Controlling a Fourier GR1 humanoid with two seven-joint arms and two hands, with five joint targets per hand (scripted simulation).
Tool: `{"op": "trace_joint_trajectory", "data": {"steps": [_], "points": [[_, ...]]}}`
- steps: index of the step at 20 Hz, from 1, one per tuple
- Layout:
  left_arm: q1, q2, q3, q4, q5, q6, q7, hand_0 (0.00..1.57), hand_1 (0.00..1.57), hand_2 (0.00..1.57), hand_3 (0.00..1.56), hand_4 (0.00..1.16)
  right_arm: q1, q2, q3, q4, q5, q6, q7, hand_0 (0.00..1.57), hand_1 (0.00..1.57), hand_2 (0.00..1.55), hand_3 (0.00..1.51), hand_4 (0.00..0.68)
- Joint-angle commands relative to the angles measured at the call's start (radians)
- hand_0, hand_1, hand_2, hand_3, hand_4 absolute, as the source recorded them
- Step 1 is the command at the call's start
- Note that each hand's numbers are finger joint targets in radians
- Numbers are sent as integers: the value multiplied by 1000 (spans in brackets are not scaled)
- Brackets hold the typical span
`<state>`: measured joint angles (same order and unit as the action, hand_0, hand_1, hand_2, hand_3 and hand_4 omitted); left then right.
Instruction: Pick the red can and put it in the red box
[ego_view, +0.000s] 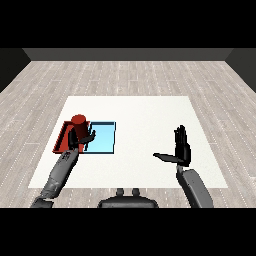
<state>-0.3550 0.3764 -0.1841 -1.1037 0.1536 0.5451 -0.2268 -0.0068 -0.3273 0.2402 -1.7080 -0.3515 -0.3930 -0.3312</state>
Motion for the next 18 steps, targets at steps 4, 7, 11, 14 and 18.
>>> {"op": "trace_joint_trajectory", "data": {"steps": [4,7,11,14,18], "points": [[-124,83,103,338,-19,-83,-11,1571,1571,1560,1483,1091,17,-4,-52,113,17,30,-34,0,0,0,0,0],[-264,95,96,525,-71,-84,41,1571,1571,1562,1472,1089,15,30,-12,124,64,-18,-19,0,0,0,0,0],[-322,35,141,771,-88,-56,-89,1571,1571,1571,1503,1051,-57,8,-40,162,62,2,30,0,0,0,0,0],[-344,43,145,865,-94,-71,-57,1554,1554,1459,1432,1010,-110,35,-84,236,4,40,5,0,0,0,0,0],[-379,2,106,981,-142,-22,86,650,650,700,0,644,-96,78,-96,325,15,40,-84,0,0,0,0,0]]}}
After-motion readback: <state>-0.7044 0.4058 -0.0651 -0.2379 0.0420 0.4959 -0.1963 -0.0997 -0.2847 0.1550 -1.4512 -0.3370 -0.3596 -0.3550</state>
